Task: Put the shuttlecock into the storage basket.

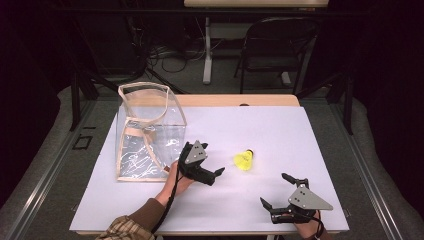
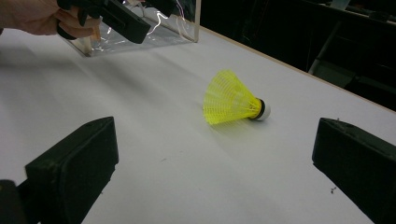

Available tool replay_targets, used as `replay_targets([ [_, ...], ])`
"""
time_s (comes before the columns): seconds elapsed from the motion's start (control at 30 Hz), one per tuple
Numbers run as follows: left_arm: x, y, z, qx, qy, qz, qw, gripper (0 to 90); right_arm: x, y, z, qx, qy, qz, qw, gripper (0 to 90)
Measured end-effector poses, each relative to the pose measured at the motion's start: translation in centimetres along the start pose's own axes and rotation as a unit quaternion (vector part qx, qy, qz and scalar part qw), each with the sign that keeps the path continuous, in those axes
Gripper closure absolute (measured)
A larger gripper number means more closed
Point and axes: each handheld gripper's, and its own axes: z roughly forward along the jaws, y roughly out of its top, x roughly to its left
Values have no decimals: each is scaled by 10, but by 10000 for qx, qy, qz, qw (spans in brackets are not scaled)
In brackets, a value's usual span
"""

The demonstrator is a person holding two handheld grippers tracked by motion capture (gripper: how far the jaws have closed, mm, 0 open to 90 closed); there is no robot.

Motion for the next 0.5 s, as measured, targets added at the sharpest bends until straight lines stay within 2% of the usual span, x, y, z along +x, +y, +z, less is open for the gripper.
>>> replay_targets([
  [0.23,-1,5,15,205,-105,32,9997,2,0,0,0,-2,0,9,10000,0],
  [0.43,-1,9,26,340,-166,-49,9993,2,0,0,0,-8,3,10,10000,0],
  [0.5,-1,11,29,382,-179,-1,9991,3,0,0,0,-2,5,14,10000,0],
])
